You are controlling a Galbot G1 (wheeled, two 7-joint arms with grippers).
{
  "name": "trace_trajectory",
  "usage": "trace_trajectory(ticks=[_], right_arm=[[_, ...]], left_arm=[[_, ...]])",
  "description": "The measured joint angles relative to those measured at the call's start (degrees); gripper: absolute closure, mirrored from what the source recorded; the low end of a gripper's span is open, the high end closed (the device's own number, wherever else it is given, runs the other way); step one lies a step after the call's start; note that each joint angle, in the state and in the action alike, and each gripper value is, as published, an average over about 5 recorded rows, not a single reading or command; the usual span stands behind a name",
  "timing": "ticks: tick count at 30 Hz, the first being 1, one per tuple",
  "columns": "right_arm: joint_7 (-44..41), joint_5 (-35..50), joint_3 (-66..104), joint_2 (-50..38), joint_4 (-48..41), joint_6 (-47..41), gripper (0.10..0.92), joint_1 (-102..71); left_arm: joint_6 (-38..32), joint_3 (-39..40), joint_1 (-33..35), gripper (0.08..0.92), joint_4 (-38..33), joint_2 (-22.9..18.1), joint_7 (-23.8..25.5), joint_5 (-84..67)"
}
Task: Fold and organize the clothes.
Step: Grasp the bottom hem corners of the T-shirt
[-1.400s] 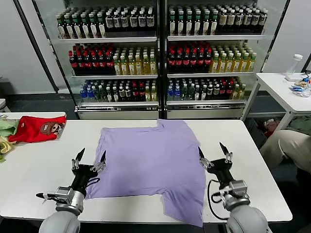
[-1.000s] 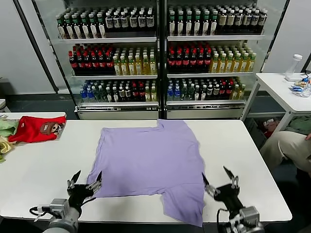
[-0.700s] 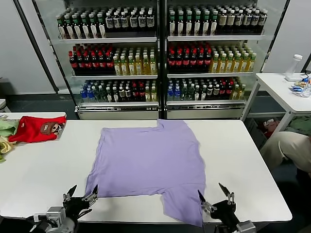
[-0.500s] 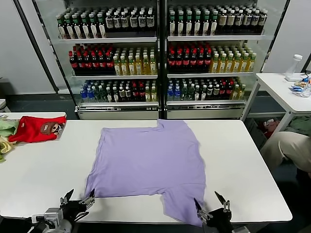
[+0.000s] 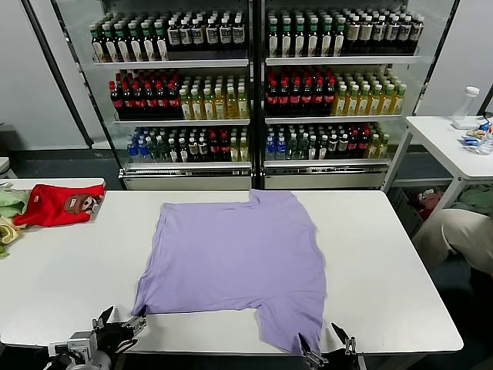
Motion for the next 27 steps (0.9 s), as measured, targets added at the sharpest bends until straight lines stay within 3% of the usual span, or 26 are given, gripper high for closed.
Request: trace_trajectory(ticks=[18, 22, 27], right_arm=[[-0.98, 2.01, 0.55, -0.31, 0.17, 0.3, 0.876, -0.6], [-2.06, 2.56, 3.23, -1.26, 2.02, 0.6, 0.908, -2.39], [-3.53, 3.02, 8.96, -2.84, 5.86, 1.18, 0.908, -6.85]], left_arm=[[-1.0, 2.34, 0.38, 0.798, -0.26, -0.23, 0.35, 0.34], [-1.99, 2.46, 1.09, 0.892, -0.69, -0.46, 0.19, 1.09], [-3.0, 1.95, 4.1, 0.911, -2.92, -0.16, -0.23, 1.83]])
